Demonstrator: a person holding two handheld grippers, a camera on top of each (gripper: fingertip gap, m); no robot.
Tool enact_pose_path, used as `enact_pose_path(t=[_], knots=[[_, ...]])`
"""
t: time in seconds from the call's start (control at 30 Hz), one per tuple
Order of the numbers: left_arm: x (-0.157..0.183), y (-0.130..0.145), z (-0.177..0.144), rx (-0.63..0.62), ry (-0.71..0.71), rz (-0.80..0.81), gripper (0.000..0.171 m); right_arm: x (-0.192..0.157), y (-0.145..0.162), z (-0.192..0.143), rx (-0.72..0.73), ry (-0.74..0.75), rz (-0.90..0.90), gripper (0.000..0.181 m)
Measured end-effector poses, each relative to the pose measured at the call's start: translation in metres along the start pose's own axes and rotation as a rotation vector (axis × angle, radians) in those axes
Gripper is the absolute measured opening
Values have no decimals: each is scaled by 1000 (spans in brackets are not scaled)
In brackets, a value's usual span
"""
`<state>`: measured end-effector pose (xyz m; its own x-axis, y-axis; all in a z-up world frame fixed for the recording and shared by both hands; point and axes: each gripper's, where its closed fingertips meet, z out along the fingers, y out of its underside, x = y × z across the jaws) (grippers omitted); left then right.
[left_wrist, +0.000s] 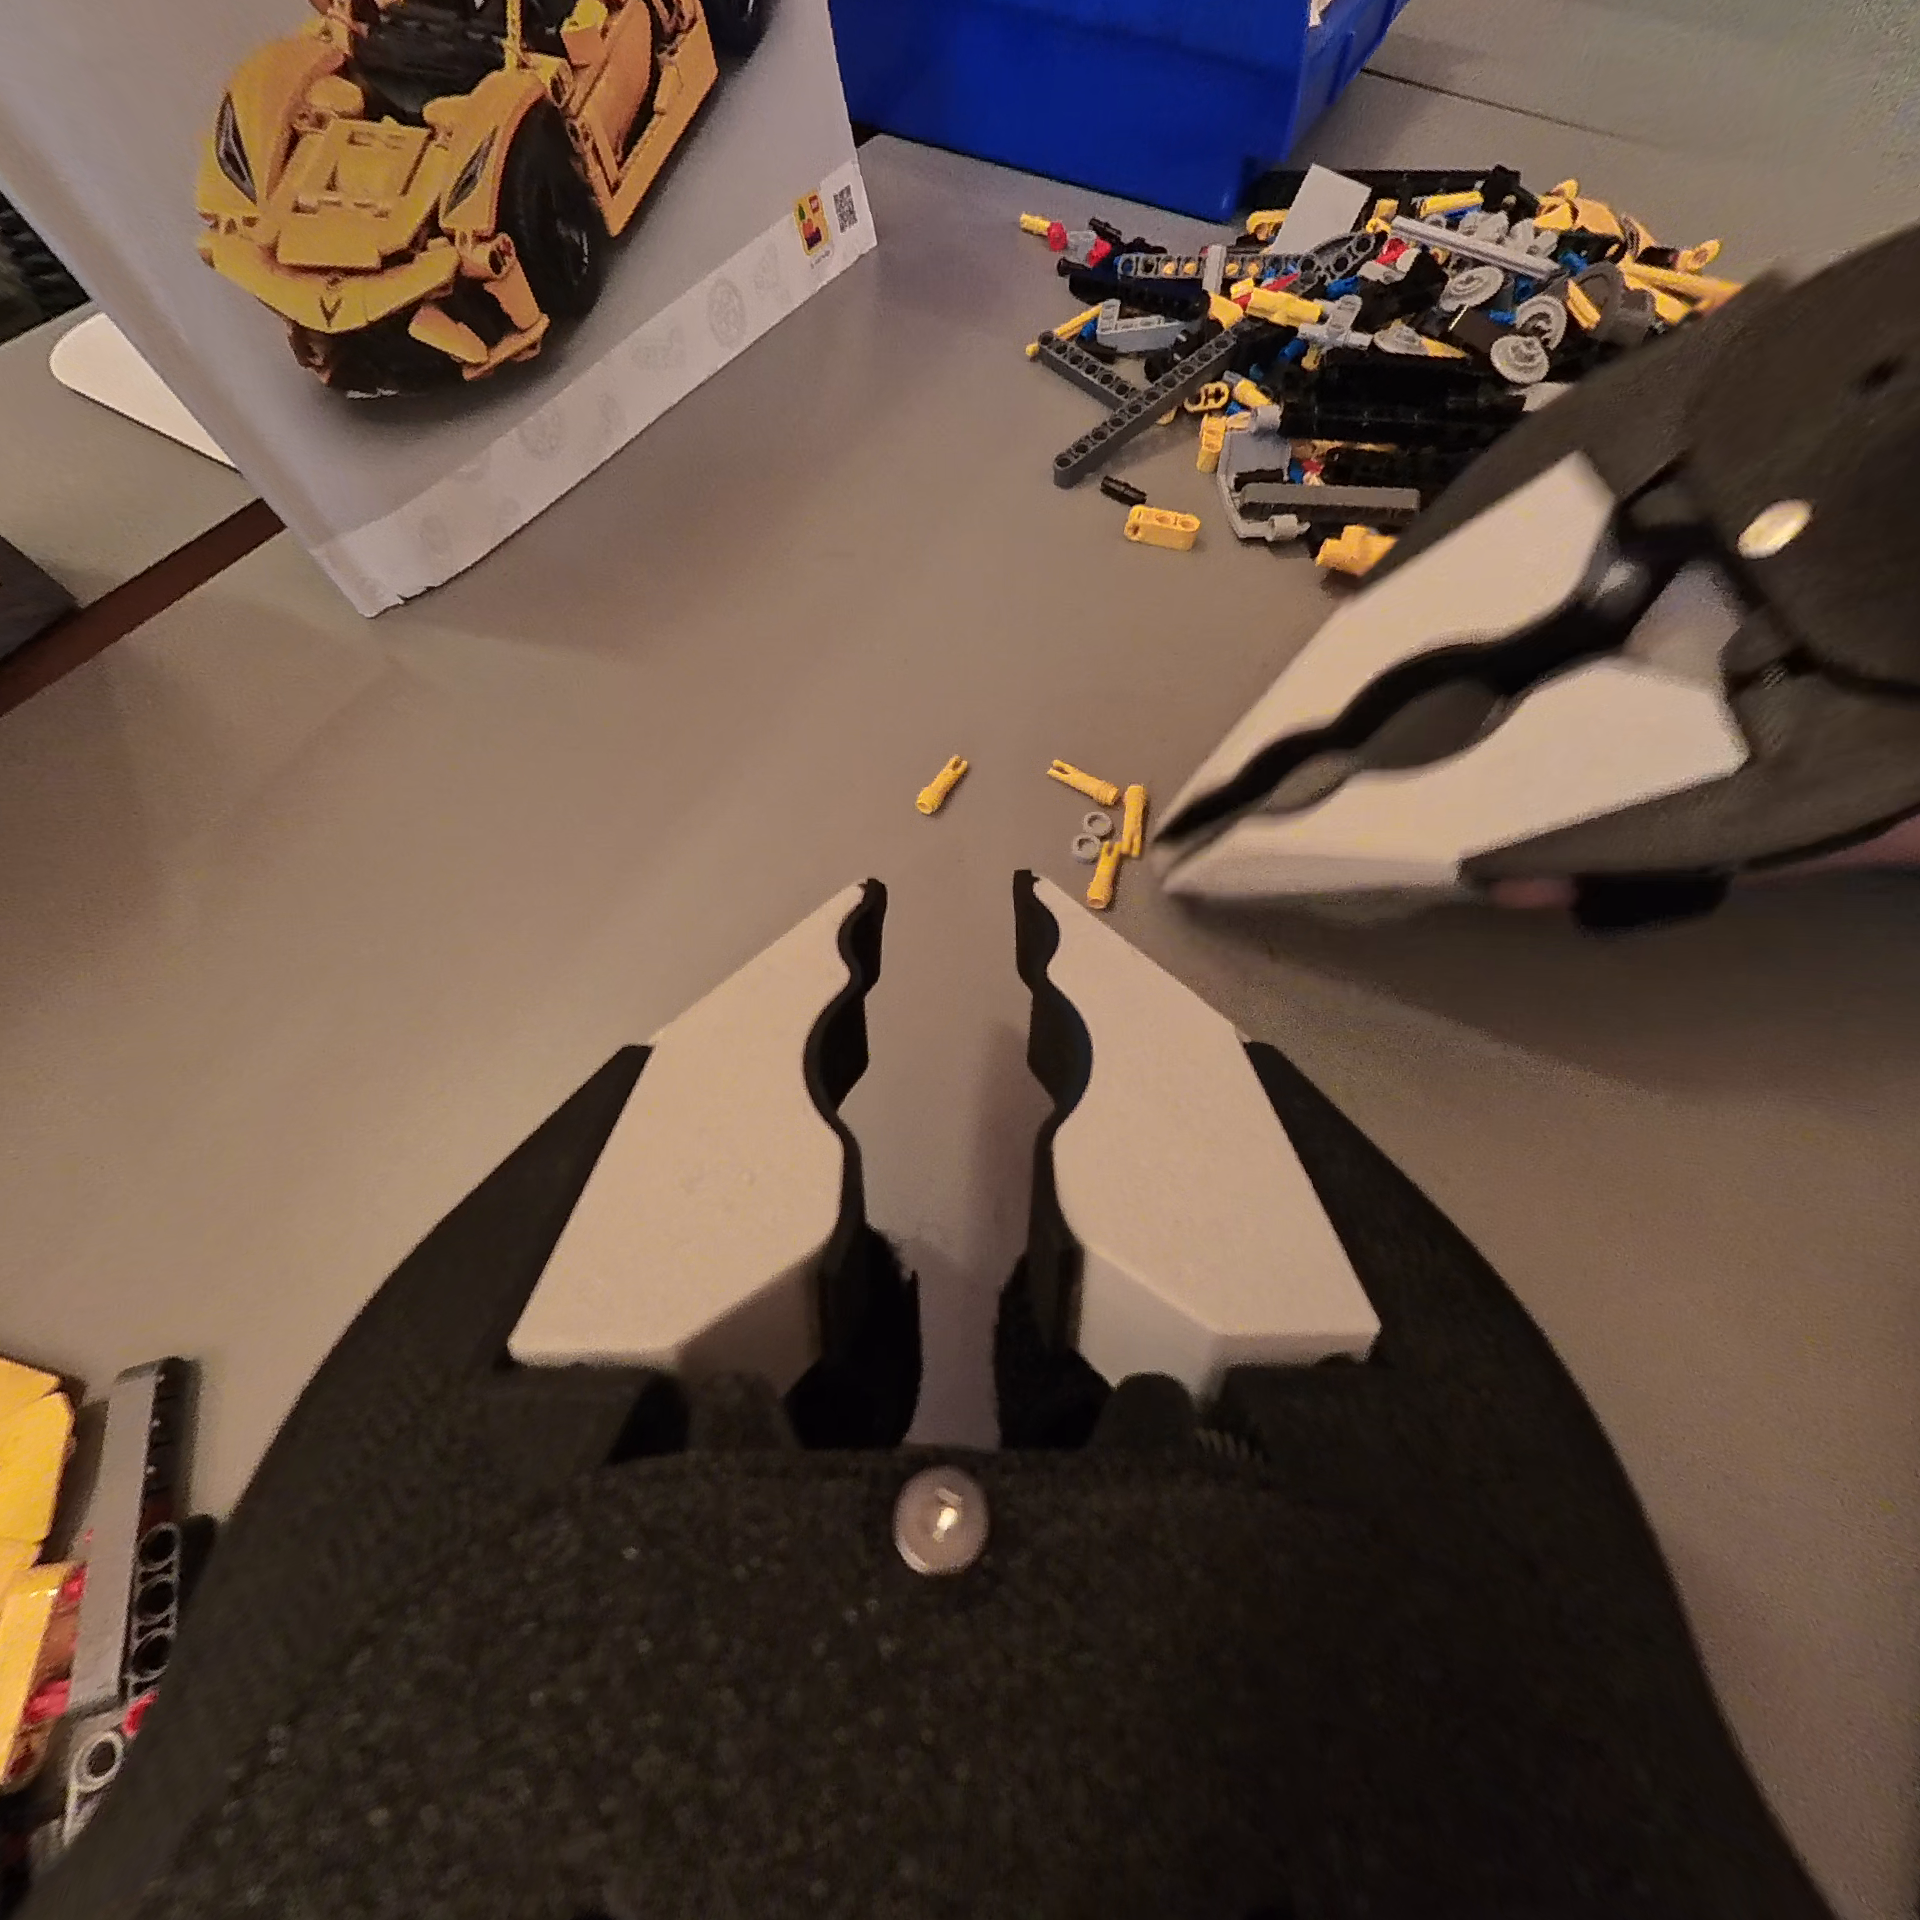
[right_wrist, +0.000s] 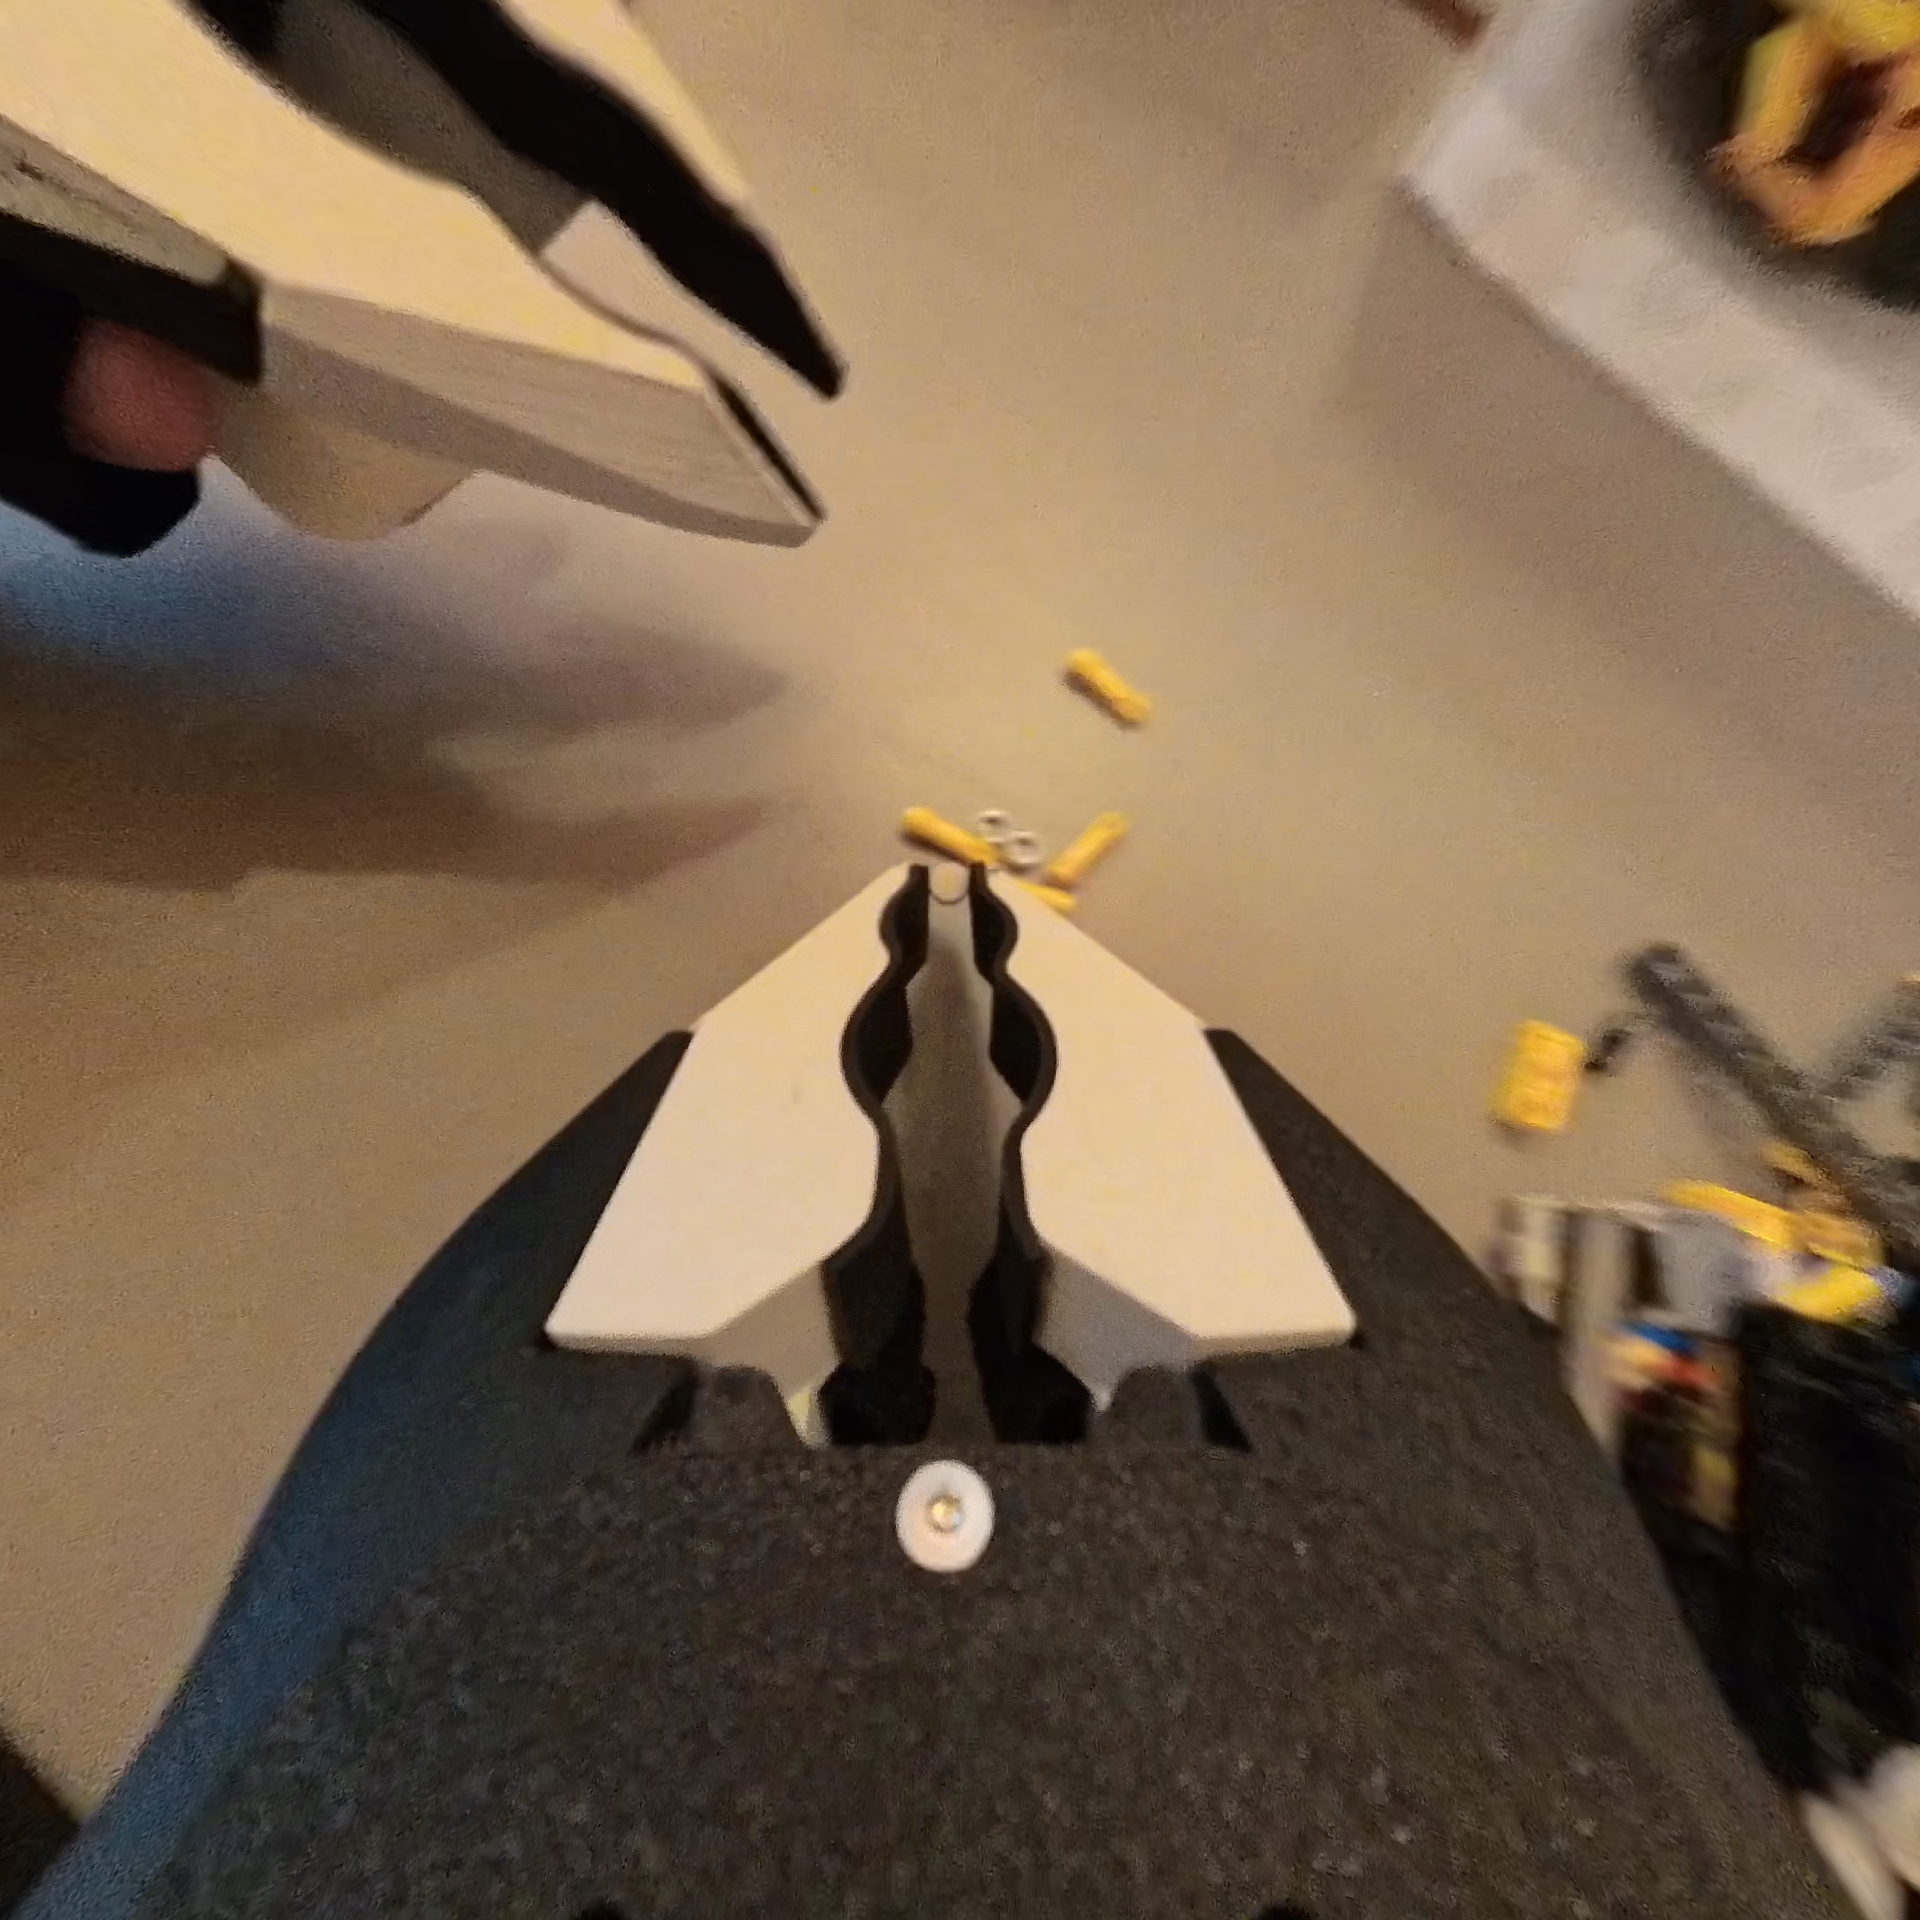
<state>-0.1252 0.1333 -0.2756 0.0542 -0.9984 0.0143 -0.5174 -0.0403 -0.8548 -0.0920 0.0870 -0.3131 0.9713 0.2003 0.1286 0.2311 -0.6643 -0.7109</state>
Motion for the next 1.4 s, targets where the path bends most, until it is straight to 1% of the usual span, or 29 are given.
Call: enact_pose_path(t=[0.03,0.1,0.17,0.23,0.27,0.3,0.37,0.43,0.5,0.53,0.63,0.7,0.73,0.8,0.87,0.9,0.93,1.0,1.03,1.13,1.23,1.33,1.4], knots=[[0,0,0,0,1,-2,25,20,-4,-14,33,83,-15,6],[0,1,1,-2,2,-4,25,74,-3,-52,70,258,3,6],[1,1,1,-4,6,-2,25,127,19,-83,53,333,115,6],[4,1,3,-10,14,4,25,170,57,-100,-16,352,251,6],[6,2,4,-14,16,10,25,182,74,-105,-43,352,287,6],[7,3,5,-18,16,16,25,190,83,-108,-43,353,307,6],[9,4,5,-23,17,25,25,199,93,-110,-49,373,308,7],[10,4,5,-23,18,25,25,202,93,-110,-50,399,289,12],[8,5,5,-25,13,22,25,188,74,-104,5,368,274,17],[6,5,5,-26,9,20,25,171,59,-96,41,316,260,21],[4,5,5,-24,13,0,25,82,14,-52,116,37,154,25],[3,6,5,-26,15,-7,25,32,-1,-25,125,-89,129,27],[3,7,5,-28,13,-7,25,20,-2,-13,98,-108,114,31],[3,8,5,-30,12,-5,25,9,-1,5,54,-106,94,35],[4,7,5,-28,15,-2,25,-1,-2,11,32,-124,74,43],[5,6,5,-26,16,0,25,-7,-4,12,38,-137,50,42],[6,5,5,-24,19,2,25,-11,-5,13,38,-139,11,39],[8,4,5,-22,25,5,25,-7,-3,16,14,-80,-55,30],[8,4,5,-23,26,6,25,-7,-2,18,7,-75,-70,27],[9,4,5,-22,26,11,25,-12,-3,20,22,-112,-44,23],[9,3,4,-19,25,9,25,-6,-2,19,19,-71,-84,6],[7,5,4,-23,21,6,25,-4,-1,18,13,-42,-116,3],[6,5,4,-23,22,1,25,4,-1,12,9,5,-137,0]])
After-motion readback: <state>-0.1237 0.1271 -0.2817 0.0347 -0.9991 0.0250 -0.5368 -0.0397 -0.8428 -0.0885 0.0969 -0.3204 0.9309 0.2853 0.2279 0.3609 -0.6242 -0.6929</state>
